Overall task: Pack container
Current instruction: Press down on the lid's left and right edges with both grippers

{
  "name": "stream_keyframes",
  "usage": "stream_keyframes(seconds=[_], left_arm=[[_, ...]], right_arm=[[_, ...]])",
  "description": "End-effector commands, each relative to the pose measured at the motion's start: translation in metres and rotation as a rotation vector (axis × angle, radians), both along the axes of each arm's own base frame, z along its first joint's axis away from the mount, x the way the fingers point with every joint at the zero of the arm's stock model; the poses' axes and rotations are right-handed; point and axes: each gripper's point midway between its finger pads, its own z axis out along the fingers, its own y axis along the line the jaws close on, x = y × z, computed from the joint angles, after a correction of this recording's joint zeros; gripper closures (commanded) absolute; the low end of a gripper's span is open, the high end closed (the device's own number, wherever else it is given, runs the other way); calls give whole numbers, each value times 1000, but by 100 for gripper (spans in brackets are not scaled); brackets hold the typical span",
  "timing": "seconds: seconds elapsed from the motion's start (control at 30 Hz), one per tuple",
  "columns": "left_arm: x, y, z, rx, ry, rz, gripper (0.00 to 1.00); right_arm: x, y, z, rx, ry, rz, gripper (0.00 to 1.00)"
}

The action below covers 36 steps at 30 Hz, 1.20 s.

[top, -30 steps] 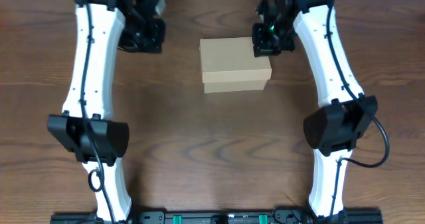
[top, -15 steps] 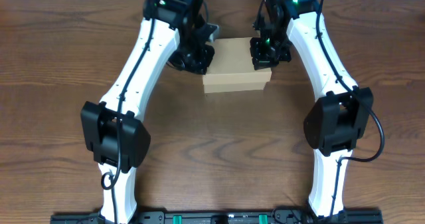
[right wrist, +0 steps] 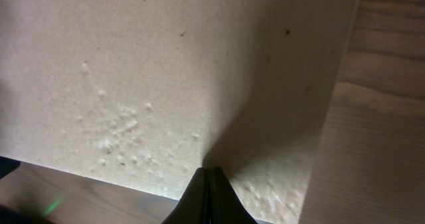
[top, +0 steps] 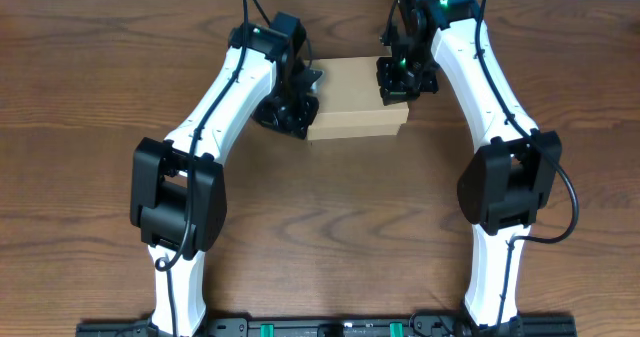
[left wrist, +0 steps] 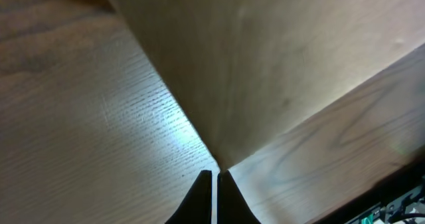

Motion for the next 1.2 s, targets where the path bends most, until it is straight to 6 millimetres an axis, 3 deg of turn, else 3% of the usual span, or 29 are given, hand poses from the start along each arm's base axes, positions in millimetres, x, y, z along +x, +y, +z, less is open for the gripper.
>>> stream_keyframes(seconds=[0.0, 0.23, 0.43, 0.57, 0.8, 1.0, 1.17], left_arm=[[5, 7, 2, 48, -24, 25, 94], [18, 8, 19, 60, -82, 38, 94], [53, -2, 71, 11, -260, 48, 94], [63, -13, 85, -36, -313, 52, 94], [59, -52, 75, -74, -333, -20, 94], [37, -79, 41, -41, -248, -95, 94], [23, -82, 11, 6, -159, -118, 94]], right_arm=[[-3, -2, -1, -48, -13, 36, 99], [-3, -2, -3, -49, -10, 39, 99], [-8, -3, -11, -54, 12, 40, 99], [-12, -4, -19, -59, 31, 40, 99], [-17, -5, -29, -64, 54, 40, 99], [-17, -5, -29, -64, 56, 40, 99], [-18, -6, -29, -65, 59, 41, 99]])
